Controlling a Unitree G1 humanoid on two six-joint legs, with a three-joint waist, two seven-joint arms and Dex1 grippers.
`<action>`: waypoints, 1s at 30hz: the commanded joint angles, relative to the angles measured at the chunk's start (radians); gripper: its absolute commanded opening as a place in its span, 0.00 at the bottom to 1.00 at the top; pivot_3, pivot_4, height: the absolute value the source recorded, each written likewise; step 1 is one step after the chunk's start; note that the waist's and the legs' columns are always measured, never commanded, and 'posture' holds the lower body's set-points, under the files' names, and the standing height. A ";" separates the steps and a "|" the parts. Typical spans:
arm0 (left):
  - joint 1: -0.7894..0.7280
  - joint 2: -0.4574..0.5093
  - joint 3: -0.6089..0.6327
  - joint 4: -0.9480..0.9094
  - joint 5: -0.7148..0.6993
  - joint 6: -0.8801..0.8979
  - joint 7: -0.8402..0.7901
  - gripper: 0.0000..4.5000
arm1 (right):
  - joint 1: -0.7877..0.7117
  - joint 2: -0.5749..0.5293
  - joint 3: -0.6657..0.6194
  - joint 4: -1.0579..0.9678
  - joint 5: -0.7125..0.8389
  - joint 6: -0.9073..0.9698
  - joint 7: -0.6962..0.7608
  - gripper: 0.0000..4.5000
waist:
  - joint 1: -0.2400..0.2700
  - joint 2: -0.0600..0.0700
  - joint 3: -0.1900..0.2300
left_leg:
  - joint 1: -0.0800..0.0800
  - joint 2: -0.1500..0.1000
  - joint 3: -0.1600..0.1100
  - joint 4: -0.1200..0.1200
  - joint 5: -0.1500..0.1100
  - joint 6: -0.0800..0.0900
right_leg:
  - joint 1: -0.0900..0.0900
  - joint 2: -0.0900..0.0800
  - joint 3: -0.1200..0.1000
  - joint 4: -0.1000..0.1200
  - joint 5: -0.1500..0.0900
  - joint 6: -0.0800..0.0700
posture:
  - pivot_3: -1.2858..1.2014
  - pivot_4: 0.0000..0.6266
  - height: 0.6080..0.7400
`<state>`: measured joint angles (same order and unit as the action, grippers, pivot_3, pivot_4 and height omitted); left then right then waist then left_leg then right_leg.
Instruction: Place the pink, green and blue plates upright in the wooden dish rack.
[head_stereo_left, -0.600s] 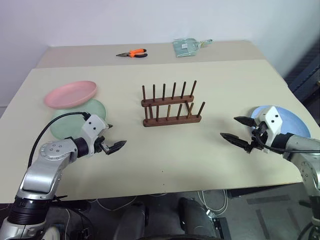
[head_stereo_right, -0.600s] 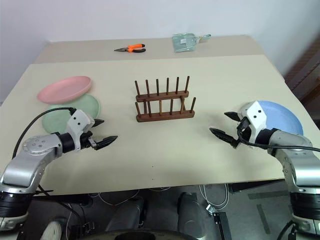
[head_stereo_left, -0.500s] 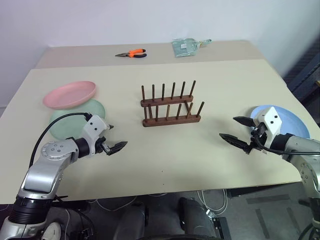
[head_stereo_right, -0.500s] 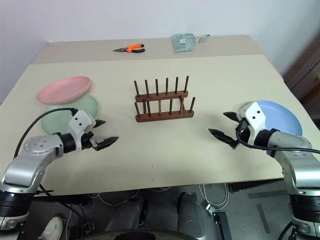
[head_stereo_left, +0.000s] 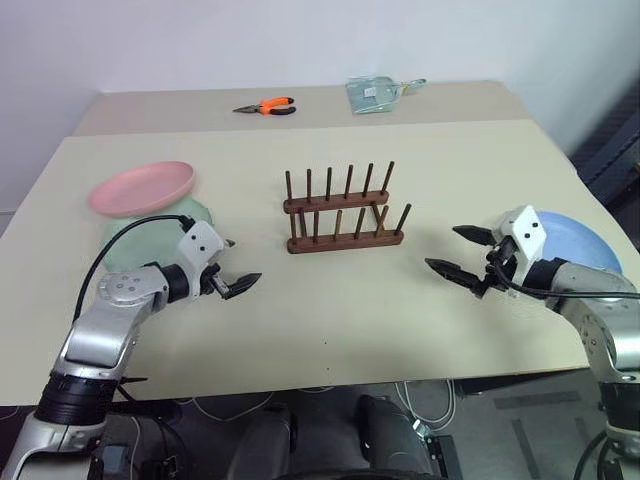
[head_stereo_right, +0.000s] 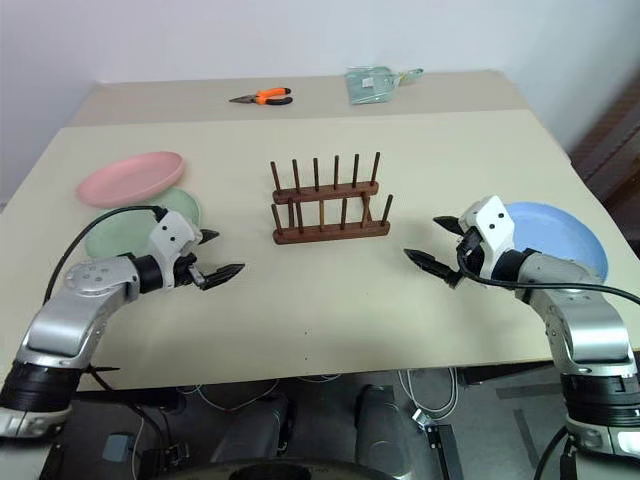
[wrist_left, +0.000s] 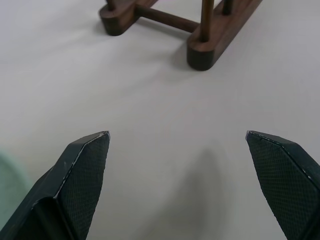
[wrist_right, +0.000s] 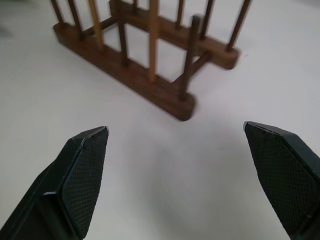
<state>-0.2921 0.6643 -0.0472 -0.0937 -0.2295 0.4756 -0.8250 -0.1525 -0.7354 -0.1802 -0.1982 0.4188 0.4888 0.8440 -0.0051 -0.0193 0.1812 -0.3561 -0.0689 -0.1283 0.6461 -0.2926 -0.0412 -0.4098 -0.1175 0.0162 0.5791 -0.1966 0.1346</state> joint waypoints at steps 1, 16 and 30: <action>-0.108 -0.018 -0.079 0.110 0.053 -0.096 -0.058 1.00 | 0.031 0.025 -0.007 -0.107 0.025 0.014 -0.035 0.98 | 0.002 0.000 0.000 | 0.000 0.000 0.000 0.000 0.000 0.000 | 0.000 0.000 0.000 0.000 0.000 0.001 | 0.52 0.24 1.00; -0.540 -0.265 -0.241 0.831 0.212 -0.453 -0.258 0.81 | 0.163 0.071 -0.032 -0.230 0.014 -0.002 -0.148 1.00 | 0.019 -0.001 0.000 | -0.001 -0.001 0.000 0.002 0.000 0.001 | 0.001 -0.001 0.000 -0.001 0.002 0.004 | 0.52 0.24 1.00; -0.409 -0.258 -0.292 0.490 0.182 -0.394 -0.449 0.17 | 0.324 -0.085 -0.180 -0.250 0.045 0.032 -0.043 1.00 | 0.019 -0.001 0.000 | 0.000 -0.001 0.000 0.002 -0.001 0.002 | 0.001 -0.001 0.000 0.000 0.001 0.004 | 0.52 0.24 1.00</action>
<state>-0.6985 0.4050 -0.3332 0.4647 -0.0325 0.0679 -1.2510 0.1612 -0.8037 -0.3198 -0.4128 0.4474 0.5202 0.7806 0.0138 -0.0201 0.1811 -0.3565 -0.0700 -0.1284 0.6478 -0.2933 -0.0397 -0.4085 -0.1181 0.0158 0.5787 -0.1958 0.1393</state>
